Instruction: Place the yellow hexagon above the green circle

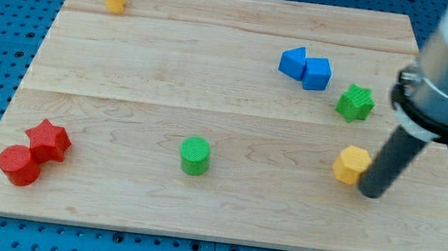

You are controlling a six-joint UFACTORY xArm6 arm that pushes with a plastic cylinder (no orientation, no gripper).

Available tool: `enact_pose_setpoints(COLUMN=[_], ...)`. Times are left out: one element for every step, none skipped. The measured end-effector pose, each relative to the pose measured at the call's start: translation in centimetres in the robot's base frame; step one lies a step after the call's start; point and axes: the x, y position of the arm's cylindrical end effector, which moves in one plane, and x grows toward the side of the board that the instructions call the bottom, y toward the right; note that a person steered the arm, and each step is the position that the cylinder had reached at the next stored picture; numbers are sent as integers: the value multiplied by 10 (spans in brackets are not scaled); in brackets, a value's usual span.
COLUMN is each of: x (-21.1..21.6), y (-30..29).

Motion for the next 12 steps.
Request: enact_pose_setpoints(x=[-6, -12, -15, -30, -39, -37, -39, -44, -44, -58, -73, -85], y=[-38, -39, -27, -24, -4, 22, 34, 31, 30, 13, -9, -35])
